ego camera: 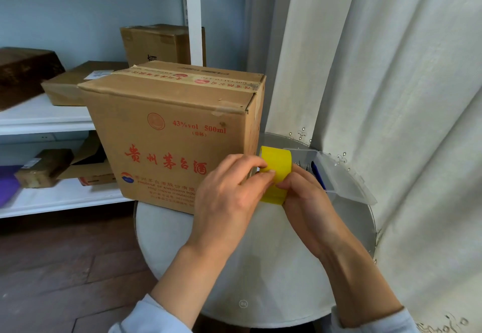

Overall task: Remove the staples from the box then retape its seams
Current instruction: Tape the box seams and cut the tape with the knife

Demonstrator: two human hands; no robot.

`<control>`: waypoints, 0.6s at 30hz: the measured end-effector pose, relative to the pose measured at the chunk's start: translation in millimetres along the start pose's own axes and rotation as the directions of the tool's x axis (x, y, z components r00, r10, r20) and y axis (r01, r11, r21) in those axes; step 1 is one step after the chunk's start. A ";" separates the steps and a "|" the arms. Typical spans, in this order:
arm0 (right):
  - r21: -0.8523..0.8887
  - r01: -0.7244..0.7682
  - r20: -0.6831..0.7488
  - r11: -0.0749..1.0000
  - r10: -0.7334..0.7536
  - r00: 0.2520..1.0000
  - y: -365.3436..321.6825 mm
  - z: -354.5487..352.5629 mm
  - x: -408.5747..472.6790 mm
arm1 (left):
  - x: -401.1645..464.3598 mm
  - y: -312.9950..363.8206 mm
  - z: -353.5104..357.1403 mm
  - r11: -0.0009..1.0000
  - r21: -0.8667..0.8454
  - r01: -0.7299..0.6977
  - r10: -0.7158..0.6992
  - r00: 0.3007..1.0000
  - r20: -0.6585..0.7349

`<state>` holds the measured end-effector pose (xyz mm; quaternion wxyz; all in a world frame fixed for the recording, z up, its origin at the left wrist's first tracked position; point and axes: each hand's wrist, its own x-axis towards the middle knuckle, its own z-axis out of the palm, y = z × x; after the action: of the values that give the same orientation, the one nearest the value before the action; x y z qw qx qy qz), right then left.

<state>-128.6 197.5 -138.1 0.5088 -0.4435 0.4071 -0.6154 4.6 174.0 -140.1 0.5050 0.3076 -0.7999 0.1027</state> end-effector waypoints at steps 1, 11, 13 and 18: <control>-0.008 -0.005 -0.019 1.000 0.005 1.000 1.5 -0.5 1.3 | 0.1 0.2 0.8 1.000 -0.020 0.015 -0.015 1.000 -0.002; -0.076 -0.008 -0.139 0.997 -0.003 0.990 6.9 -1.6 5.2 | 2.1 5.0 9.6 0.864 -0.355 0.358 -0.338 0.934 0.120; -0.071 -0.026 -0.161 0.997 0.015 0.987 8.6 -3.4 7.0 | 5.8 7.0 7.1 0.859 -0.338 0.384 -0.353 0.923 0.152; -0.054 -0.037 -0.157 0.998 0.028 0.987 9.5 -8.3 7.9 | 20.1 7.4 -1.9 0.887 -0.188 0.421 -0.369 0.892 0.261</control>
<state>-134.7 188.7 -148.4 0.4725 -0.4015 0.4703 -0.6280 -4.5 172.9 -120.6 0.4579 0.4110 -0.7767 -0.1343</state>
